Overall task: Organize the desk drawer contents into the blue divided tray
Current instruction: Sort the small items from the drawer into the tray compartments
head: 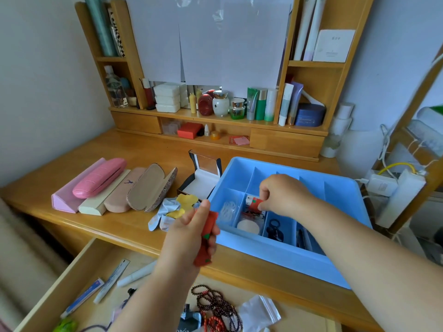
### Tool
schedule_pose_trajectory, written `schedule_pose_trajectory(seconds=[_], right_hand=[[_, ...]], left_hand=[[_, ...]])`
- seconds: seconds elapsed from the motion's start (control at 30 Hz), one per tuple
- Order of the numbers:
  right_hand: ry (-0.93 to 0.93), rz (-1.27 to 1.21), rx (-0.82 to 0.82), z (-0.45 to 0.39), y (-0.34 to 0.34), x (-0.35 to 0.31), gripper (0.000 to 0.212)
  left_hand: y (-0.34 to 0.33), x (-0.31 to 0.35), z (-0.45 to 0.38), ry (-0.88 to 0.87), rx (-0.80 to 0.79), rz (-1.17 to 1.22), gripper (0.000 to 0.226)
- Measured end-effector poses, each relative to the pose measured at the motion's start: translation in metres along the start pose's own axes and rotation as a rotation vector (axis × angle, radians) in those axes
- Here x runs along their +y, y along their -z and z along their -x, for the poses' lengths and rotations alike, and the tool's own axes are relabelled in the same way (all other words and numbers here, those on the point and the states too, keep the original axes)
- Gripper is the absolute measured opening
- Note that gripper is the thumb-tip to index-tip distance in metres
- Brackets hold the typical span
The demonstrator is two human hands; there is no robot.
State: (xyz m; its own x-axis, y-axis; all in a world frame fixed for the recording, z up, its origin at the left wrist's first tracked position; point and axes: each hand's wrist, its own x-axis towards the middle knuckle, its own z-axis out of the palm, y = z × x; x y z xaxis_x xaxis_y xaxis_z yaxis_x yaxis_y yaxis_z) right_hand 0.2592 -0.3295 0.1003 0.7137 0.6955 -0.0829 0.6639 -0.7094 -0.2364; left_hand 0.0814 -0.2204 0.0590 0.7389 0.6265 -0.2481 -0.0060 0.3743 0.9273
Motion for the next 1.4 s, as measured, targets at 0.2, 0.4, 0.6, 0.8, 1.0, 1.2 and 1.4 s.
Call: schedule_pose_trajectory(seconds=[0.2,0.4,0.6,0.8,1.0,1.2,1.4], right_hand=[[0.097,0.382,0.052,-0.012,-0.031,-0.017,0.021],[0.062,-0.107,0.144,0.008,-0.008,-0.011,0.014],[0.114,-0.831,-0.209,0.079,-0.015,-0.03,0.016],[0.122,-0.935,-0.432,0.094,-0.018,-0.024,0.009],[0.083,-0.831,-0.486,0.099,-0.021,-0.029,0.01],[0.04,-0.464,0.255,0.047,0.023,0.003,0.02],[0.057,-0.022,0.063,0.005,-0.006,-0.003,0.006]], left_hand=[[0.008,-0.047,0.035,0.154,0.077,0.024,0.046],[0.01,-0.061,0.047,0.179,0.131,0.094,0.036],[-0.012,-0.051,0.053,-0.111,0.047,-0.062,0.045],[-0.019,-0.057,0.061,-0.137,0.027,-0.129,0.04],[-0.022,-0.057,0.06,-0.139,0.071,-0.04,0.036],[0.002,-0.075,0.061,0.219,0.048,0.282,0.027],[0.028,-0.096,0.067,0.311,0.016,0.137,0.032]])
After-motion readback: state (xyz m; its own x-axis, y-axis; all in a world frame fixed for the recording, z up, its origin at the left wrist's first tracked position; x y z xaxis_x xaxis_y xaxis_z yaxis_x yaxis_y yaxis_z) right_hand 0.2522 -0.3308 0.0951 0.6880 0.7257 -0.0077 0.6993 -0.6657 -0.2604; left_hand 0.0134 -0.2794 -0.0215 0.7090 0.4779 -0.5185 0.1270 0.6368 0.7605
